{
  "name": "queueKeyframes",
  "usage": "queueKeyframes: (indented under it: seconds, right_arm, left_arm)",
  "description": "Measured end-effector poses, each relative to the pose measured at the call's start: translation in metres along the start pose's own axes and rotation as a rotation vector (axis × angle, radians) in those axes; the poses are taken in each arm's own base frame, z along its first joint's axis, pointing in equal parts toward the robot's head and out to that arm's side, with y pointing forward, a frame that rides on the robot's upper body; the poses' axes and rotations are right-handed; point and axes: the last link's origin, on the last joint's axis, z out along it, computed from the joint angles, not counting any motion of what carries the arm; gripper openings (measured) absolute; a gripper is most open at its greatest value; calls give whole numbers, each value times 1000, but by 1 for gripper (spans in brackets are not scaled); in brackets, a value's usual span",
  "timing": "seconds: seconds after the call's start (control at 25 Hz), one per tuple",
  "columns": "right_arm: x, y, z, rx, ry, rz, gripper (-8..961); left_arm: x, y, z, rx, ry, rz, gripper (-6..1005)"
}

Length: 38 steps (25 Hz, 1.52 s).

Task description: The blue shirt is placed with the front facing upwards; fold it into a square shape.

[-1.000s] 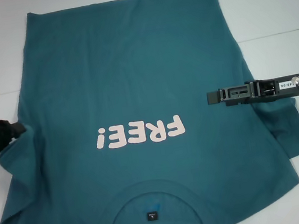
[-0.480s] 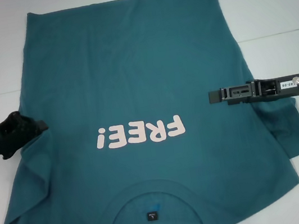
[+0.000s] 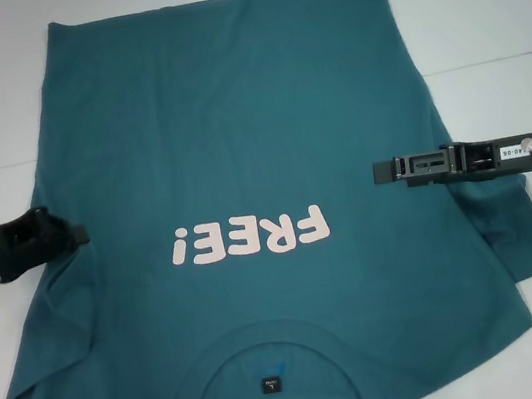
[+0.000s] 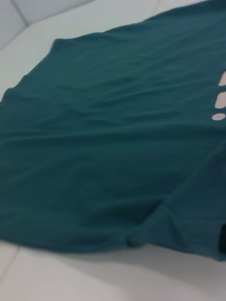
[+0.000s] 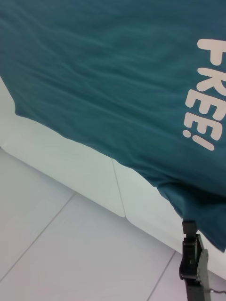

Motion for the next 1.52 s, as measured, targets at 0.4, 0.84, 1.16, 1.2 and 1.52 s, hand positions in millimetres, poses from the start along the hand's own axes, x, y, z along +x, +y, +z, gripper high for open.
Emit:
queueKeyframes:
  seconds: [0.4, 0.84, 1.16, 1.2, 1.52]
  right_arm:
    - [-5, -1, 2, 19, -17, -16, 915]
    - [-7, -3, 2, 34, -29, -19, 915]
    - [-6, -3, 2, 35, -28, -16, 915]
    - [-6, -3, 2, 35, -28, -16, 915]
    - [-5, -5, 2, 41, -30, -11, 915]
  left_arm:
    - [21, 32, 14, 124, -90, 187, 28]
    - [17, 50, 32, 221, -184, 373, 33]
    - [17, 61, 39, 229, -190, 438, 36]
    - [17, 62, 40, 231, -193, 445, 36]
    - [11, 74, 50, 237, -228, 534, 78]
